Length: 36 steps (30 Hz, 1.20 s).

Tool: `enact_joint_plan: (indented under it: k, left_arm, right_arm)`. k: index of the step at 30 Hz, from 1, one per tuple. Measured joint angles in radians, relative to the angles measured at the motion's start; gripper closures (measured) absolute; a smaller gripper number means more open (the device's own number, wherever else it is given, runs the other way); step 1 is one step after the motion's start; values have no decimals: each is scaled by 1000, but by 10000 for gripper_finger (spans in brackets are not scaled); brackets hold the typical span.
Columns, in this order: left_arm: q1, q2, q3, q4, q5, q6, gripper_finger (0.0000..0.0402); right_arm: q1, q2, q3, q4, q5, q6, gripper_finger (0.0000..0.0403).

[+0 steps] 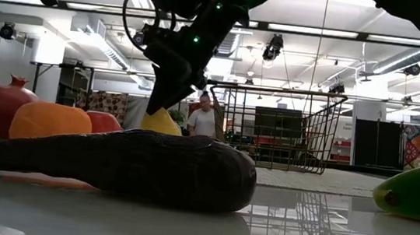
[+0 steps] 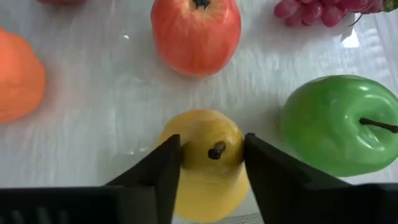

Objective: Build produce basket
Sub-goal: Put the pear into the wire basket

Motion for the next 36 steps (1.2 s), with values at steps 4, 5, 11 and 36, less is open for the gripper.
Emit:
enact_joint_plan:
  k: [4, 5, 11, 36]
  left_arm:
    - [0, 0, 0, 0, 0, 1, 213]
    - [0, 0, 0, 0, 0, 1, 213]
    - [0, 0, 0, 0, 0, 1, 213]
    - [0, 0, 0, 0, 0, -1, 213]
  right_arm:
    - [0, 0, -1, 0, -3, 0, 306]
    - [0, 0, -1, 0, -3, 0, 313]
    - [0, 0, 1, 2, -29, 0, 324]
    - [-30, -390, -114, 27, -9, 101, 321]
